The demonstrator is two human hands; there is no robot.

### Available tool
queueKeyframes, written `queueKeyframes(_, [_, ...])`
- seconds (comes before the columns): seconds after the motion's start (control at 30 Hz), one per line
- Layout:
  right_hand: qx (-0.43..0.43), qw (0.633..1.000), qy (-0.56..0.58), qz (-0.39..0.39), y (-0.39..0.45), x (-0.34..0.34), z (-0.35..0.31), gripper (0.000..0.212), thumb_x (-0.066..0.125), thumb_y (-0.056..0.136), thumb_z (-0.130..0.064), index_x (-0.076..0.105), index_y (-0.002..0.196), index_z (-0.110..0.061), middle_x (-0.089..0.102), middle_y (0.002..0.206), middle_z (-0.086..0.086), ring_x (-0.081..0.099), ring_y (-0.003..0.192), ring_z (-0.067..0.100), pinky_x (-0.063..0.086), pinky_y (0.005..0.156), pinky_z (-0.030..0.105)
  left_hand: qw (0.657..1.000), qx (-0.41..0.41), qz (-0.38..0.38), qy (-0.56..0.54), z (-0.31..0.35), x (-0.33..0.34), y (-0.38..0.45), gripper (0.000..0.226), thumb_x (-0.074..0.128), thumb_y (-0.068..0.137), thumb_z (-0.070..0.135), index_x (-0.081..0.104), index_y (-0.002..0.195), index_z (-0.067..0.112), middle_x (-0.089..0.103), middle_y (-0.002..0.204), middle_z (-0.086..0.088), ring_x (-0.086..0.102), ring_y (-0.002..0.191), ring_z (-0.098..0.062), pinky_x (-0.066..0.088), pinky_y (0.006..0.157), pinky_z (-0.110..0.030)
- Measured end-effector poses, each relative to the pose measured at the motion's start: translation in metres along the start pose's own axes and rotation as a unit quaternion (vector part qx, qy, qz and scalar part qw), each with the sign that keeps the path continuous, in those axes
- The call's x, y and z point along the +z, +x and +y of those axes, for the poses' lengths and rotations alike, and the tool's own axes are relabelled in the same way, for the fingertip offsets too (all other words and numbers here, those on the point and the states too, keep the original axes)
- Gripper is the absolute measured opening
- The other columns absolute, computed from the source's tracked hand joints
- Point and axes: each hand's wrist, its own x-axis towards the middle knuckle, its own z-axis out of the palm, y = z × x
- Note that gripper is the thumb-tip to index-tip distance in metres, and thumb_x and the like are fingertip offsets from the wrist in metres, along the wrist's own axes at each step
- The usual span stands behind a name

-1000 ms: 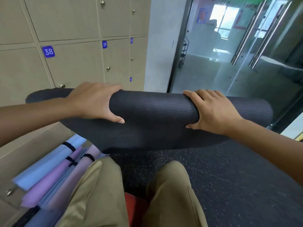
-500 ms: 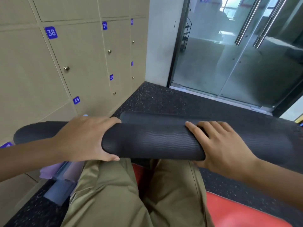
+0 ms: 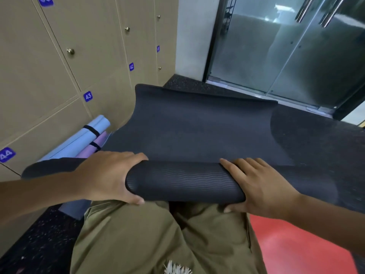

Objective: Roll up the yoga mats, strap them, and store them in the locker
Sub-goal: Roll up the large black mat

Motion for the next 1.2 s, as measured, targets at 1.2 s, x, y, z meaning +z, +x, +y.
queueKeyframes(1.2, [-0.031,0.995,0.081,-0.056,0.079,0.002,0.028,0.079,0.019,0.096,-0.081,0.039,0.152,-0.029,0.056,0.126,-0.007,0.056,0.109,0.016,0.050,0.093,0.035,0.986,0.124,0.012,-0.115,-0.039,0.001,0.076,0.088,0.071,0.066,0.083,0.039,0.142,0.054,0.041,0.130,0.034,0.041,0.126,0.010,0.042,0.103,-0.029])
